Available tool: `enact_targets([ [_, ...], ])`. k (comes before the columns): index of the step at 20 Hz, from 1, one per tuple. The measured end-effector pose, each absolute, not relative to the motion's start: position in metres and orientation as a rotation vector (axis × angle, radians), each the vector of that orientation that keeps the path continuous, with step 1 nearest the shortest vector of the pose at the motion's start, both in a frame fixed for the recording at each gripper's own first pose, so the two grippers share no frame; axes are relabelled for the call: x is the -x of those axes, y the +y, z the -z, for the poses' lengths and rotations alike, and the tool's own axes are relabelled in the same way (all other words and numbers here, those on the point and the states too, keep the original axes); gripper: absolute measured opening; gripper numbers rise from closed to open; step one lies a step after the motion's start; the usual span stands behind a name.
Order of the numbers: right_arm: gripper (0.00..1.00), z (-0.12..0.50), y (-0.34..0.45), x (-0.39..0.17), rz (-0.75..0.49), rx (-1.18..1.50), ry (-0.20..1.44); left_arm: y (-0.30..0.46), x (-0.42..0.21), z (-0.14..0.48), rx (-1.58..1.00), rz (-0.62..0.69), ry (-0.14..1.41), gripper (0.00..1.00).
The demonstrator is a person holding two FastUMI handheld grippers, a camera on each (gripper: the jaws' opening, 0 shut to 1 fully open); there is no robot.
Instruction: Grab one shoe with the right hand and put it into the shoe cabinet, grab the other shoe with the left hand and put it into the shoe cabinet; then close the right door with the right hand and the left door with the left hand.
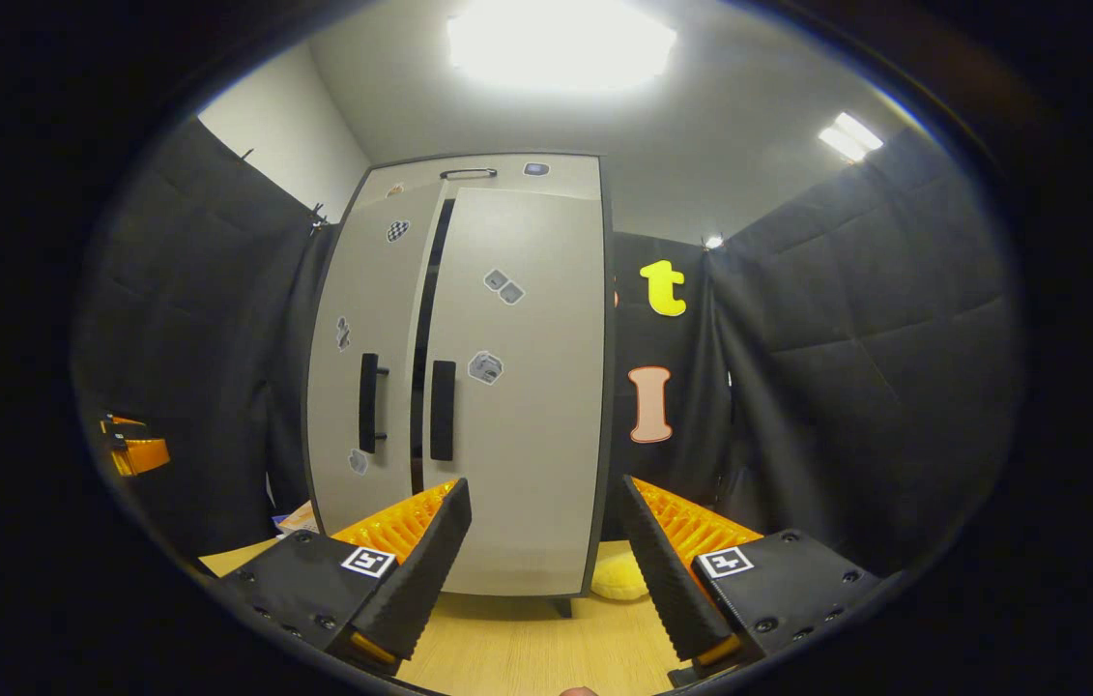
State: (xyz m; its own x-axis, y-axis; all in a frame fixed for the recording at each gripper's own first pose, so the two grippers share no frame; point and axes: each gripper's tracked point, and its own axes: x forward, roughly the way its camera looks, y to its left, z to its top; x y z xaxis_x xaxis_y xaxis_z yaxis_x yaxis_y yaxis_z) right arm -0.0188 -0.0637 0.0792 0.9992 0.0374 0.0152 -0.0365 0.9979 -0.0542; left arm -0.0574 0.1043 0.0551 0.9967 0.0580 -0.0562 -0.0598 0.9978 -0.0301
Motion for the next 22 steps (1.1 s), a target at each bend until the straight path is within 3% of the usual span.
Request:
enact_targets([
  [9,0.98,-0.079,-0.064,0.019,-0.039,0.053,-0.019,0.107,0.055,-0.054,0.021,-0.054,0.060,0.81],
  [12,0.98,-0.081,-0.065,0.020,-0.043,0.054,-0.024,0.106,0.056,-0.055,0.015,-0.054,0.054,0.94],
  [17,0.98,-0.086,-0.067,0.026,-0.051,0.044,-0.043,0.100,0.053,-0.056,0.011,-0.044,0.059,0.81],
  [22,0.98,-0.084,-0.069,0.031,-0.040,0.043,-0.042,0.099,0.053,-0.055,0.012,-0.037,0.064,0.81],
])
